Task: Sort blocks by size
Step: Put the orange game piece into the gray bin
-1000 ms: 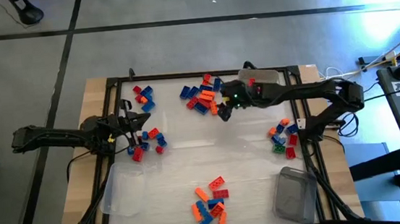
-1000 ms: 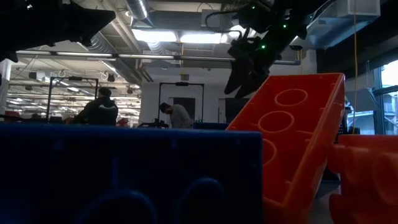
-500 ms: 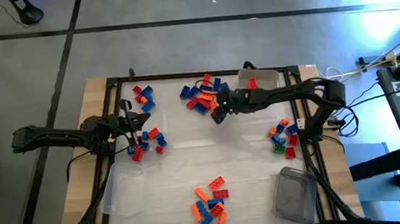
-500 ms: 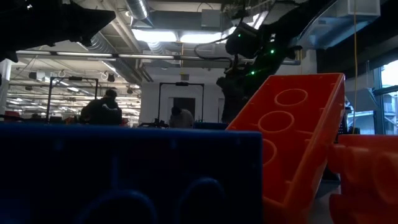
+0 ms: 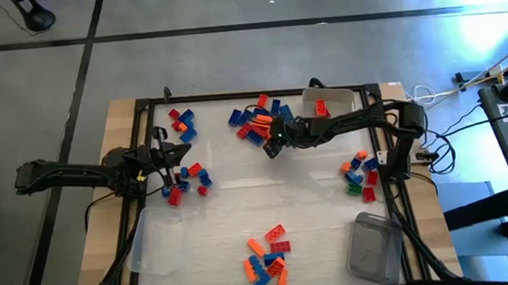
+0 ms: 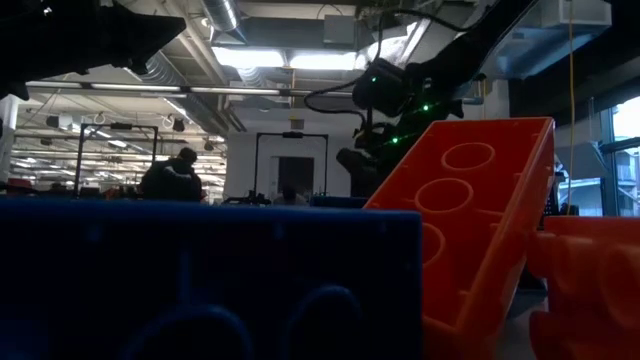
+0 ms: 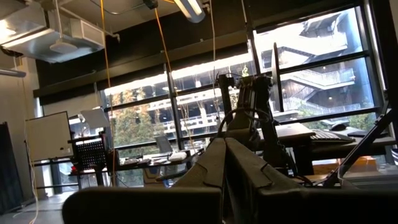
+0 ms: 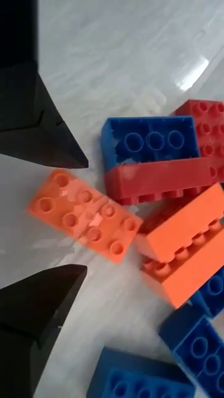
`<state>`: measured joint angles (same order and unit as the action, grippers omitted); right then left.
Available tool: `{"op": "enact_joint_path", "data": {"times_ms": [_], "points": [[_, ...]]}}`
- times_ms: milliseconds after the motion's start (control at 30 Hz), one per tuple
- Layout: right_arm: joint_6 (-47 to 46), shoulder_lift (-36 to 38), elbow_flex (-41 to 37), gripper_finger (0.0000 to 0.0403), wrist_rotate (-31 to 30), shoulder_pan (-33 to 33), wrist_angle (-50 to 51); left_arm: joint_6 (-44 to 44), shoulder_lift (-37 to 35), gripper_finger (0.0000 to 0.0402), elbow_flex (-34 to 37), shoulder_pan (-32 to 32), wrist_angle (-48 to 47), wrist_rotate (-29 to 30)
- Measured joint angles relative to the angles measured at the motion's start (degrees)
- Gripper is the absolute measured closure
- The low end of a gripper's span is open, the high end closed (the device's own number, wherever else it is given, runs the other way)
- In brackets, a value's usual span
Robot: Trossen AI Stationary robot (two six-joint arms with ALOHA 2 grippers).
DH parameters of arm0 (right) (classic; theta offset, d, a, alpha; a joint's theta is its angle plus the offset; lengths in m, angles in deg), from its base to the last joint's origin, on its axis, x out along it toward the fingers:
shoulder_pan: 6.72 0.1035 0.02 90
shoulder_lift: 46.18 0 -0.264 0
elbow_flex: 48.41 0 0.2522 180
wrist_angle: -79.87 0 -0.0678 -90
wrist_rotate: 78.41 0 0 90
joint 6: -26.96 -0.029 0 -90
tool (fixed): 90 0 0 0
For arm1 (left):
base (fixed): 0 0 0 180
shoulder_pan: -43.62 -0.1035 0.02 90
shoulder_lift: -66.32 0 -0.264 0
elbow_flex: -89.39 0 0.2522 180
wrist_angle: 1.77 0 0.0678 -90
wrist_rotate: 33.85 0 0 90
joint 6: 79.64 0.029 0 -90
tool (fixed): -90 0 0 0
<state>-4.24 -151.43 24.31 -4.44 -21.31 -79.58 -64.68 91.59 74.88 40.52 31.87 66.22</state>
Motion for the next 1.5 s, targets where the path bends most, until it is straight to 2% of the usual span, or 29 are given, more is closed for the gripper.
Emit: {"op": "enact_joint_path", "data": {"times_ms": [300, 800, 933, 1233, 1367, 1500], "points": [[0.00, -3.77, 0.00, 0.0139, 0.02, 0.00, -3.42, 0.00, -0.02, 0.0402, 0.02, 0.00, 0.02, 0.00], [2.95, -3.78, 0.00, 0.0141, -1.33, -0.04, -2.12, 0.00, -0.01, 0.0402, 0.00, -0.01, 0.00, -0.01], [3.01, -3.78, 0.00, 0.0166, -1.34, -0.04, -1.72, 0.00, -0.01, 0.0402, 0.00, -0.01, 0.00, 0.00], [4.08, -3.65, 0.07, 0.0262, -1.97, -0.02, 0.78, 0.00, -0.02, 0.0402, 0.01, 0.01, 0.00, 0.00], [4.55, -3.63, 0.09, 0.0262, -1.98, -0.04, 0.90, 0.00, -0.01, 0.0402, 0.00, -0.01, 0.00, 0.00], [4.68, -3.51, 0.09, 0.0241, -1.99, -0.04, 1.85, 0.00, -0.02, 0.0402, 0.00, -0.01, 0.00, 0.00]]}}
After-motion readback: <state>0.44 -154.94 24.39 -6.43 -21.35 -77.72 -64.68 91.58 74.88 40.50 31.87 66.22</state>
